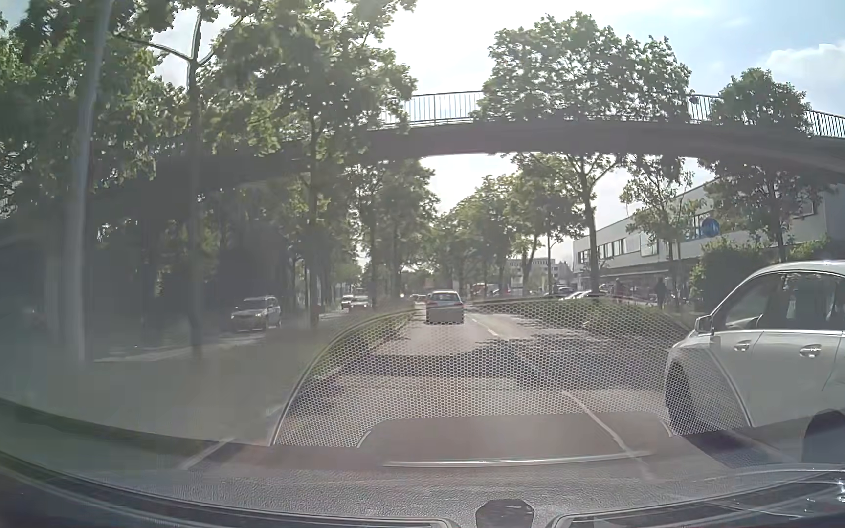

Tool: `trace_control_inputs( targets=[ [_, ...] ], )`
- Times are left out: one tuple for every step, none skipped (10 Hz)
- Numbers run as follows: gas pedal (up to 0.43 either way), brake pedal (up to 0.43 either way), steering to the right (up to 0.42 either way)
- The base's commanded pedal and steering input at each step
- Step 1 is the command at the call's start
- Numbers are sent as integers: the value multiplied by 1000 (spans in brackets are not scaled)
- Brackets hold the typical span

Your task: Follow the waypoints while adhering to traffic rules and regulations

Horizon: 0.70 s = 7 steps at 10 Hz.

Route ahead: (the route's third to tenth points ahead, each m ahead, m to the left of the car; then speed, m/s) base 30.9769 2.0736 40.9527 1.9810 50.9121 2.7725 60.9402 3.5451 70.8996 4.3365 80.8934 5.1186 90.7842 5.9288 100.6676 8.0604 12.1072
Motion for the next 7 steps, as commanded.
trace_control_inputs(
  targets=[
    [47,0,-9],
    [47,0,-9],
    [47,0,-9],
    [39,0,-9],
    [39,0,-9],
    [39,0,-10],
    [39,0,-10]
  ],
)
